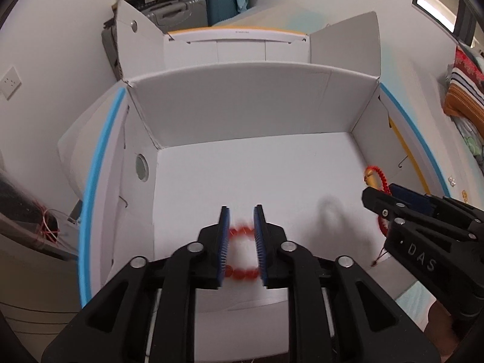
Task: Organize jewelry
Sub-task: 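Withdraw both tools from the box back over the bed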
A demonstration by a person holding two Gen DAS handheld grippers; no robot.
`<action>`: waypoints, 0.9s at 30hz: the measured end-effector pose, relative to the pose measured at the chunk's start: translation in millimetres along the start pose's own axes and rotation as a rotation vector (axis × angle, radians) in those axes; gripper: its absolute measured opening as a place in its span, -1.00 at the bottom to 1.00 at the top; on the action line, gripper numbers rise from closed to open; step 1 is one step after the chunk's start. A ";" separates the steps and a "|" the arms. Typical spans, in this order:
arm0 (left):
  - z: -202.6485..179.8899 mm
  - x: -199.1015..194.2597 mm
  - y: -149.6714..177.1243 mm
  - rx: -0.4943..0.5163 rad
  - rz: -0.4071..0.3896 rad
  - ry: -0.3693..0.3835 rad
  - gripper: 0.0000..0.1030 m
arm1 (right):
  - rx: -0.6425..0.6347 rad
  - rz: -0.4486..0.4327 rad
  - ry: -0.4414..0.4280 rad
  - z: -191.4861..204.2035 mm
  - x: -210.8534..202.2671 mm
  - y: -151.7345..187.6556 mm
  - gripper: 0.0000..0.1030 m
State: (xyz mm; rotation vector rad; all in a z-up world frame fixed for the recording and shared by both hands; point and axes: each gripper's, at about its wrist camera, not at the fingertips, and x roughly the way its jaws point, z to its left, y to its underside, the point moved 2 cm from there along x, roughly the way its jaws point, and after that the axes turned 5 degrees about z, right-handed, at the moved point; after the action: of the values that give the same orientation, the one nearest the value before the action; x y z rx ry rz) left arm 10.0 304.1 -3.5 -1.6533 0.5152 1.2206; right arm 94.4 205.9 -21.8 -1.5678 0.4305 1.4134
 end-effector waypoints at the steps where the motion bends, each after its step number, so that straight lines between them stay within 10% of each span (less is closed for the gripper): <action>1: -0.4 -5.0 0.8 -0.002 -0.012 0.000 -0.41 | -0.002 -0.013 0.002 -0.6 -4.4 0.1 -0.11; 12: -12.3 -50.2 5.8 -0.002 -0.148 -0.037 0.58 | 0.032 -0.155 0.041 -26.7 -60.6 9.1 0.56; 27: -104.1 -81.7 12.0 0.109 -0.235 0.025 0.89 | 0.161 -0.286 0.148 -131.8 -138.0 59.3 0.82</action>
State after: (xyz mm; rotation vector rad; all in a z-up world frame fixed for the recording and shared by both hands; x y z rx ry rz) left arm 17.1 190.7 65.5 -1.5883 0.3838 0.9842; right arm 86.8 25.6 64.1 -1.5383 0.3807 1.0254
